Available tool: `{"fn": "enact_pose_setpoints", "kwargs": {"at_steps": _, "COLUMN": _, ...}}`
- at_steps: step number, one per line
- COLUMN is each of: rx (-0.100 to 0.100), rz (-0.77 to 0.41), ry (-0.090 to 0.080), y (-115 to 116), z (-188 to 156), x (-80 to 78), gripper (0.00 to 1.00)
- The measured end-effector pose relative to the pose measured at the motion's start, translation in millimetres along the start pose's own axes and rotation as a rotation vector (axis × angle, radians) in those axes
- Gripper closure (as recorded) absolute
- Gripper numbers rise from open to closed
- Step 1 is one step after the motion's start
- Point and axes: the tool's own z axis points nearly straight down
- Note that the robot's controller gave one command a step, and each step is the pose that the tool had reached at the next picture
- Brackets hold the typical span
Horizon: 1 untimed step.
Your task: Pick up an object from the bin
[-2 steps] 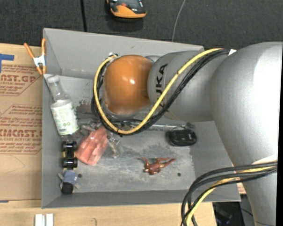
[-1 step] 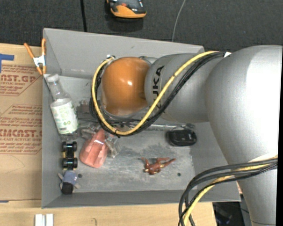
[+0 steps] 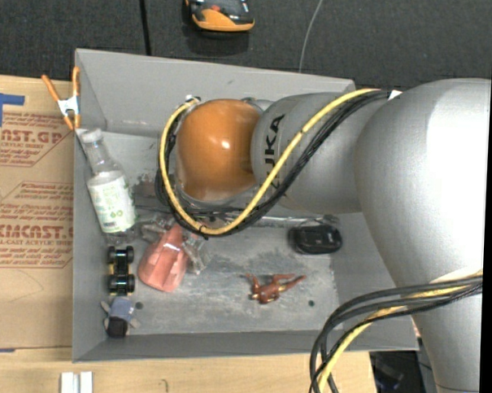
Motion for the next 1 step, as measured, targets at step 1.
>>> {"fn": "enact_pose_setpoints", "kwargs": {"at_steps": 1, "rx": -0.010, "rz": 0.001, "ry": 0.010, "y": 1.3, "z": -43.1, "x": -0.5, "gripper": 1.00}}
